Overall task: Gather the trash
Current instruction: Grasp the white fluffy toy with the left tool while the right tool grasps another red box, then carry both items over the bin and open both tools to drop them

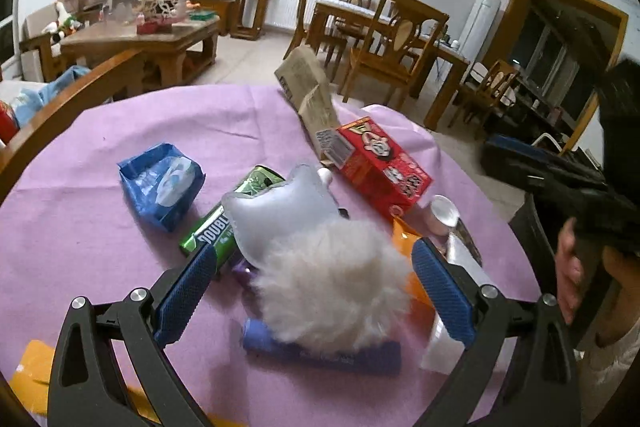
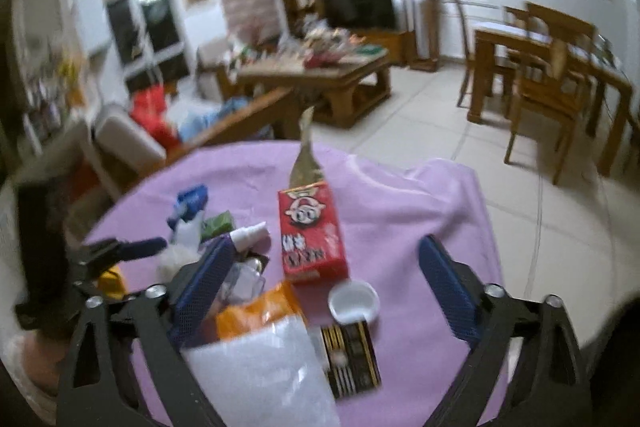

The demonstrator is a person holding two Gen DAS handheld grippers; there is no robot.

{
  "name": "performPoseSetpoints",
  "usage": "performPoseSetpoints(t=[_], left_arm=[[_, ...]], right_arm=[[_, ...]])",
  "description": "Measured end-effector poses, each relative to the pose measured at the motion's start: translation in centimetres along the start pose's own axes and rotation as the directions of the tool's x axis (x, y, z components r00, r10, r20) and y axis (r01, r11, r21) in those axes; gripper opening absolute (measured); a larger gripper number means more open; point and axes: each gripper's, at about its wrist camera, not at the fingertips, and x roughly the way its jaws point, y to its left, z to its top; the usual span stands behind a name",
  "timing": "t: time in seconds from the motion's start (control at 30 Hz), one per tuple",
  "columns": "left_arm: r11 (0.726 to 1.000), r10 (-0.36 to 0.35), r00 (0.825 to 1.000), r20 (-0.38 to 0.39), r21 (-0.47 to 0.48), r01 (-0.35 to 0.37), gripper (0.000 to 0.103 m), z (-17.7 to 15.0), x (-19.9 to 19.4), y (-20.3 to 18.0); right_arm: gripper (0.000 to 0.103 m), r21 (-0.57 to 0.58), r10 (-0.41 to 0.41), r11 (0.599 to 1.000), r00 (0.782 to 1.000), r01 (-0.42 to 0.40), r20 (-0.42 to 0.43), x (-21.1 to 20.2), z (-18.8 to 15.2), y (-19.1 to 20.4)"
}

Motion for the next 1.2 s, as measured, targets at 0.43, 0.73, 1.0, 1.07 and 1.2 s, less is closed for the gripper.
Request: performPoseSetpoints(t=[0.43, 0.73, 1.0, 1.07, 1.2], left_arm=[[0.999, 0.007, 0.999, 0.054, 0.032, -0.008, 0.052, -0.5, -0.9, 0.8], [0.998, -0.065, 0.985, 0.157, 0.018, 0.063, 0.052, -0.4, -3.5, 1.1], [0.986, -0.159, 0.955, 0.251, 0.086, 0.142, 0.052, 0.8, -7.3, -2.6], [0.976, -0.203, 0.944, 0.259, 0.129, 0.175, 0.052, 1.4, -8.0, -5.1], [0.949, -0.289, 0.924, 0.251, 0.204, 0.242, 0.052, 2.2, -8.1, -10.1]], right_arm=[[0.051, -0.149, -0.072, 0.988, 0.975, 0.041, -0.210, 9.6, -0.5, 0.9], [0.051, 0.052, 0.073, 0.996, 0.992, -0.079, 0.107, -1.8, -2.4, -1.2], [0.051, 0.216, -0.098, 0.976, 0.911, 0.010, 0.400, -14.5, -9.4, -6.2], [0.051, 0.274, -0.168, 0.961, 0.883, 0.046, 0.439, -17.0, -11.1, -8.2], [0.051, 0.390, -0.305, 0.914, 0.824, 0.113, 0.477, -21.4, -14.6, -12.4]])
